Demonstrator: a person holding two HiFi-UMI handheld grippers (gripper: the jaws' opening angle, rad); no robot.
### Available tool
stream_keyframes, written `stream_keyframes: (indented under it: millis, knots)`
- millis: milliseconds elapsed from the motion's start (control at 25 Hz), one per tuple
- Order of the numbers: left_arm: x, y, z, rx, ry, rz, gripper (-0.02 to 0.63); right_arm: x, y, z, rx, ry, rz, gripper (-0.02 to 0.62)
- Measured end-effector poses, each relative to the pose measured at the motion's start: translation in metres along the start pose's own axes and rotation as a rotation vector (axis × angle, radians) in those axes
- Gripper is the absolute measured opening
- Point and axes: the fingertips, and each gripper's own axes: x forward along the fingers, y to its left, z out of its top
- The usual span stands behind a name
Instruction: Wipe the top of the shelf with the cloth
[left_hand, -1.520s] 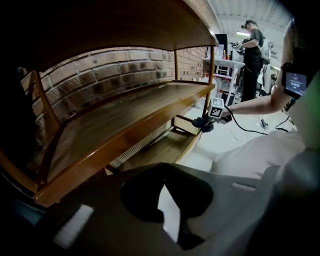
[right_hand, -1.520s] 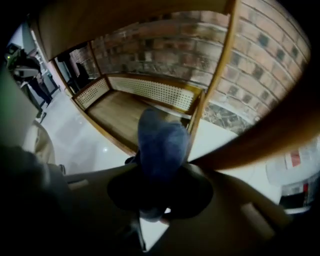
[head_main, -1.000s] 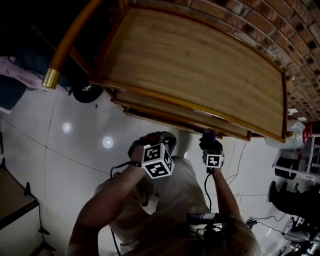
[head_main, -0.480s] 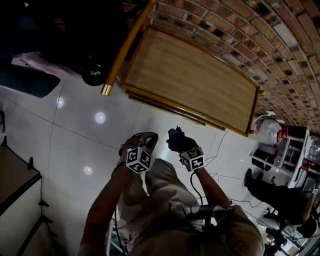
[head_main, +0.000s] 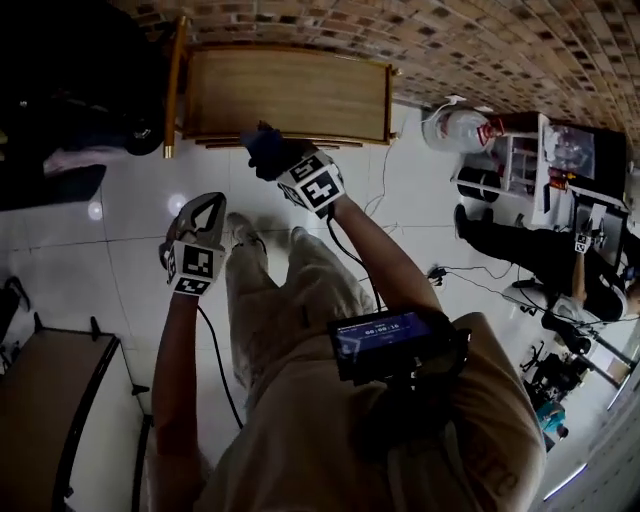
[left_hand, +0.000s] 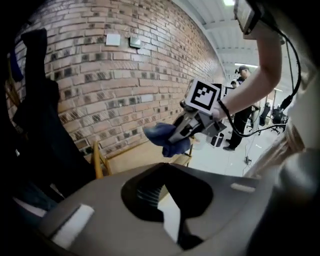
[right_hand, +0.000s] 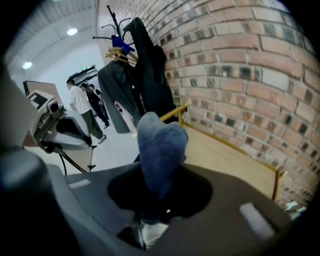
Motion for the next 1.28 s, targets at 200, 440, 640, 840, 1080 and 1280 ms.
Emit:
stream_keyframes:
  millis: [200,440,640,840,1080,1280]
  knots:
    - [-0.071,0.012,0.108,0.130,-0.081,-0.017,0.003,-0.053,-0.004,0.103,-0.060,0.003,-0.042,0.095]
    - [-0.101,0.040,0.177,0.146,-0.180,-0.006,0.003,-0.085,-0.026,0.172,-0.025,-0.018,-0.133,0.095]
    - [-0.093,0.054,0.210,0.033,-0.256,-0.014,0.003,-0.139,-0.042,0.219,0.042,-0.135,-0.164,0.095]
    - [-0.077,0.060,0.236,-0.086,-0.291,-0.003,0.003,-0.186,-0.050,0.236,0.024,-0.204,-0.120,0.095]
    - [-0.050,0.058,0.269,-0.194,-0.302,0.026,0.003,-0.235,-0.092,0.208,0.039,-0.257,-0.054,0.095]
    - [-0.027,0.062,0.277,-0.273,-0.306,0.051,0.005,-0.255,-0.135,0.151,0.076,-0.230,-0.047,0.095]
